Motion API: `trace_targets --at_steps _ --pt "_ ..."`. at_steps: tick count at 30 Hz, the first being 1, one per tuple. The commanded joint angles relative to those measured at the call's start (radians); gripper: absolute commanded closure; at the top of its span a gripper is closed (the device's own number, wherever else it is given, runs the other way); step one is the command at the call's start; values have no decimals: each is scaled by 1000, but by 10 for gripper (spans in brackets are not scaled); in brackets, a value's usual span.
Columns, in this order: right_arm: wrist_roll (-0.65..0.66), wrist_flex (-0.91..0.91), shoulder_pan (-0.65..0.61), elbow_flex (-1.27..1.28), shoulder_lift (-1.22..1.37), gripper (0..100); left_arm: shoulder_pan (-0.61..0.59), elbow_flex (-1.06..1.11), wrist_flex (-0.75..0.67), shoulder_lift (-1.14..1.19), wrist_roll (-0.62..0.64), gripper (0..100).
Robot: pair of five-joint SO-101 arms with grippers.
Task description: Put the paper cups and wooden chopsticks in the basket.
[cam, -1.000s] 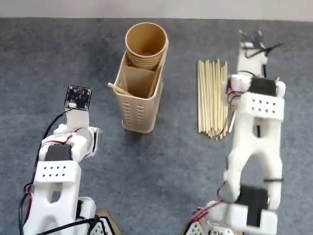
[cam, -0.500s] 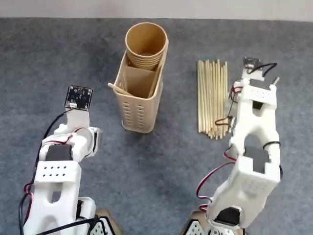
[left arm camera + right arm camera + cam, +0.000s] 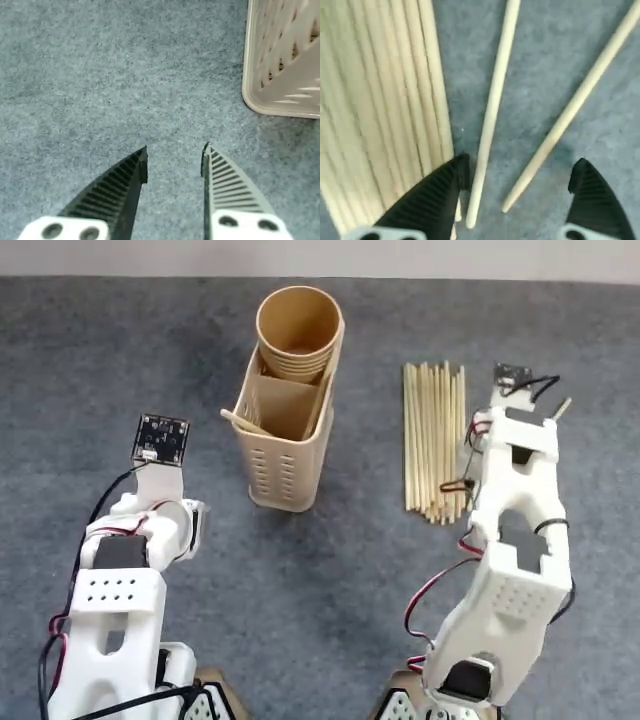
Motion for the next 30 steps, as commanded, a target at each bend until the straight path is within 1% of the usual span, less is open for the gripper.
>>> trace_targets --at_steps 1,6,7,8,11,12,14,16,18,21,26,30 --pt "11 -93 15 -67 41 683 13 -5 -14 -21 6 800" --pt "8 -110 16 -225 150 690 13 -5 -14 -21 6 800" --pt "8 -94 18 -257 171 712 13 -5 -14 -21 6 800" --pt "8 -68 25 -291 194 757 13 -5 -14 -21 6 800" --pt "8 -19 50 -386 263 950 13 -5 -14 -21 6 800" --pt "8 -19 59 -415 285 998 13 -5 -14 -21 6 800" --pt "8 -18 81 -461 317 967 13 -5 -14 -21 6 800" --pt "8 13 97 -495 341 968 13 -5 -14 -21 6 800" --pt "9 64 113 -526 344 969 13 -5 -14 -21 6 800" --pt "11 186 119 -605 314 994 13 -5 -14 -21 6 800" --pt "3 447 68 -837 186 995 13 -5 -15 -21 6 800" --pt "-112 584 -2 -1076 45 995 13 -5 -15 -21 6 800"
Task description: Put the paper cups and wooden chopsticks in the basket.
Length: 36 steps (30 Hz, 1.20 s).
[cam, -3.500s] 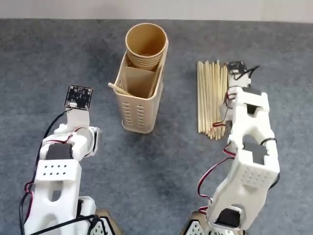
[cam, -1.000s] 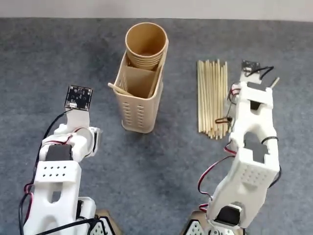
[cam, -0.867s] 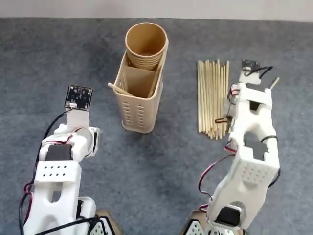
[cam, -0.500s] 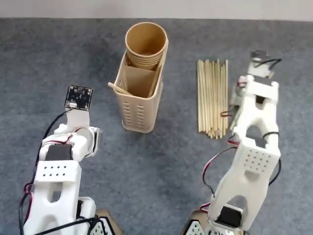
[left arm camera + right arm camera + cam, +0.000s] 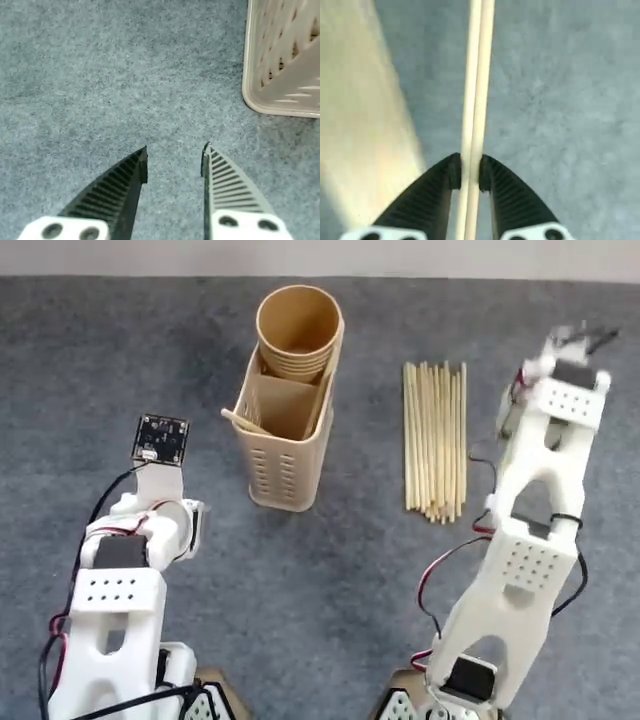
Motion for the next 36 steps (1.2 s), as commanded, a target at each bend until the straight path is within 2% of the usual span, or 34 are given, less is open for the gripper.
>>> trace_targets --at_steps 1,6,11,16,24,31,36 --pt "-92 110 -84 -262 -200 995 13 -5 -15 -21 6 800" --pt "-206 216 -263 -596 -306 995 13 -5 -15 -21 6 800" --pt "-265 211 -487 -885 -306 995 13 -5 -15 -21 6 800" --pt "-261 137 -650 -903 -302 995 13 -5 -17 -21 6 800" --pt "-258 84 -754 -908 -142 995 10 -5 -17 -21 6 800" --pt "-195 74 -753 -905 -76 995 8 -5 -17 -21 6 800" --pt "-193 79 -756 -906 -127 995 8 -5 -17 -21 6 800"
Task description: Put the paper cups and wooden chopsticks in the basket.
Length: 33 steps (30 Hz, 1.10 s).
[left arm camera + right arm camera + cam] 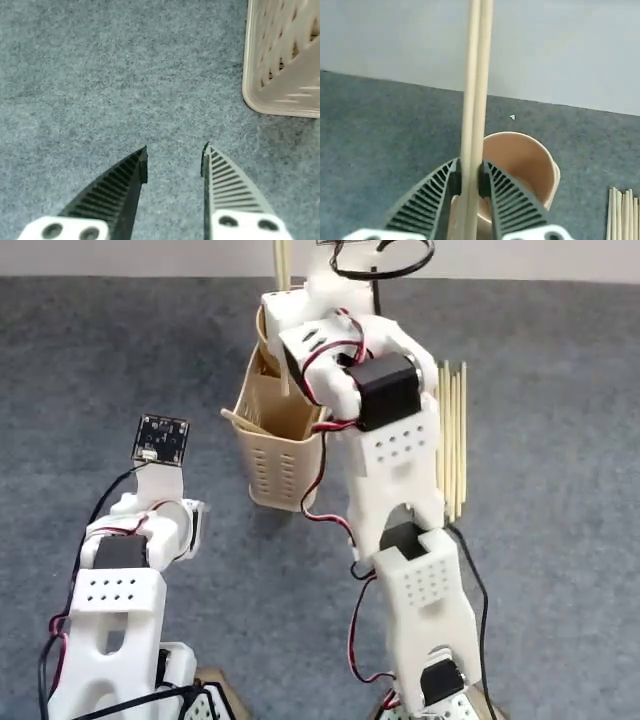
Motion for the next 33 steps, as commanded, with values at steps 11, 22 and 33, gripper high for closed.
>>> trace_targets --at_steps 11,22,33 --pt "219 229 108 223 -444 995 13 -5 -18 -19 6 800" --pt "229 30 -70 1256 -1106 995 15 -5 -18 -19 6 800" --pt "219 -1339 -58 2086 -1251 994 15 -5 -18 -19 6 800"
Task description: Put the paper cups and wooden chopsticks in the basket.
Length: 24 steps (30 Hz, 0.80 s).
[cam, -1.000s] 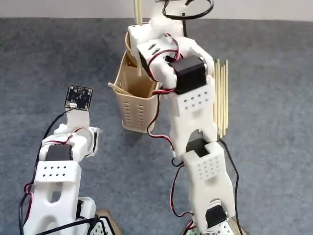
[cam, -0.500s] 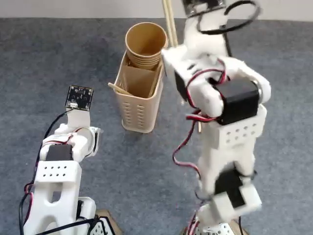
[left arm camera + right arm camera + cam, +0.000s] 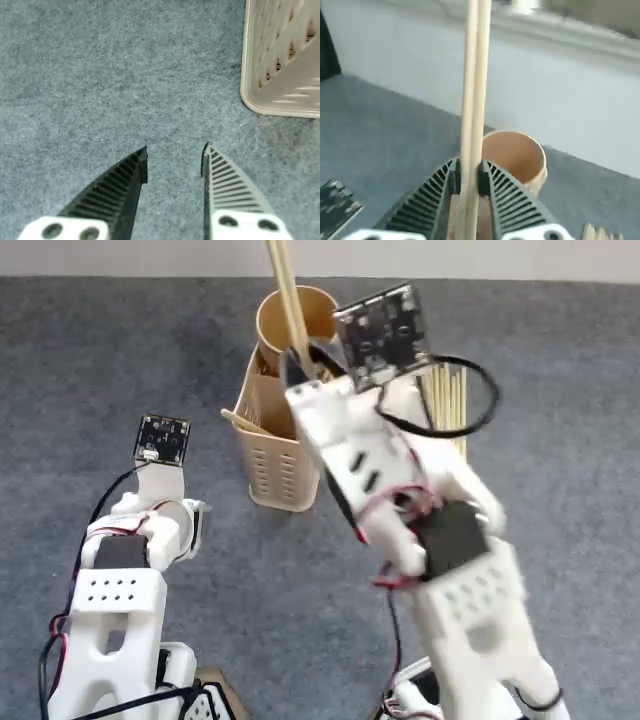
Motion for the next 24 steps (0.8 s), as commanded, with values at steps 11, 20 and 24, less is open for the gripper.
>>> trace_targets --at_steps 11,20,24 --pt "2 -645 -1 234 199 994 10 -5 -17 -19 6 800" --pt "8 -460 -4 266 73 888 10 -4 -17 -19 6 800" --pt "8 -409 -1 275 33 828 10 -4 -17 -19 6 800"
